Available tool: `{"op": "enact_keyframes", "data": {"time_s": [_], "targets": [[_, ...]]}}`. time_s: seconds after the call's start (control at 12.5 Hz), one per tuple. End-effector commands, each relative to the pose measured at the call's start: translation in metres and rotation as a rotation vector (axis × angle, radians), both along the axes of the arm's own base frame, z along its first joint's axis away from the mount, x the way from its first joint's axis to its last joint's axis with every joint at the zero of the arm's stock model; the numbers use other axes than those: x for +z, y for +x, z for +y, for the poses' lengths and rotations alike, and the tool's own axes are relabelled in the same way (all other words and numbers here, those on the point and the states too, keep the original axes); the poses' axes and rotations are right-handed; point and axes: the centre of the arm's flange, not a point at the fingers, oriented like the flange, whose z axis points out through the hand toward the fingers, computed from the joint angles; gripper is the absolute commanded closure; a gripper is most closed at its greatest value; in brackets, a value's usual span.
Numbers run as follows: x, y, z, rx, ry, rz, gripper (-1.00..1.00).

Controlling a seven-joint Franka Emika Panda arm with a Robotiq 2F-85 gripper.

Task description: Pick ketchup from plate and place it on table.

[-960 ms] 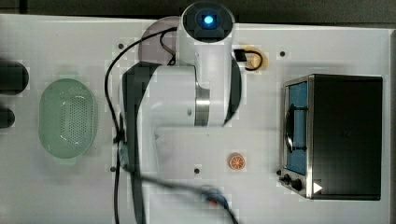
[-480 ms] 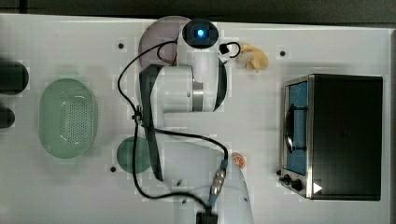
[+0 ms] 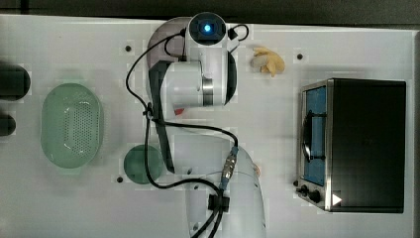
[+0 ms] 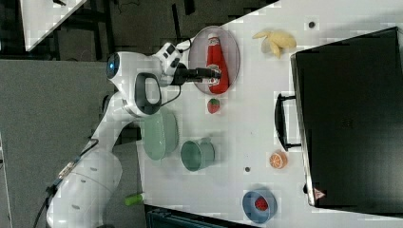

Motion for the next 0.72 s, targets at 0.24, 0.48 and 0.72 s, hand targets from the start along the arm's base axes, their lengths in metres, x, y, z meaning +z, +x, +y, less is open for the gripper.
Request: {"op": "enact_keyframes", "data": {"time_s": [0.24, 0.48, 0.72], "targets": [[-0.035, 0.027, 0.029, 0.093, 0.013, -0.033, -1.0], [-0.056, 0.036, 0.025, 0.112, -0.012, -0.039, -1.0], [-0.074, 0.035, 0.027, 0.113, -0.006, -0.041, -0.93]]}}
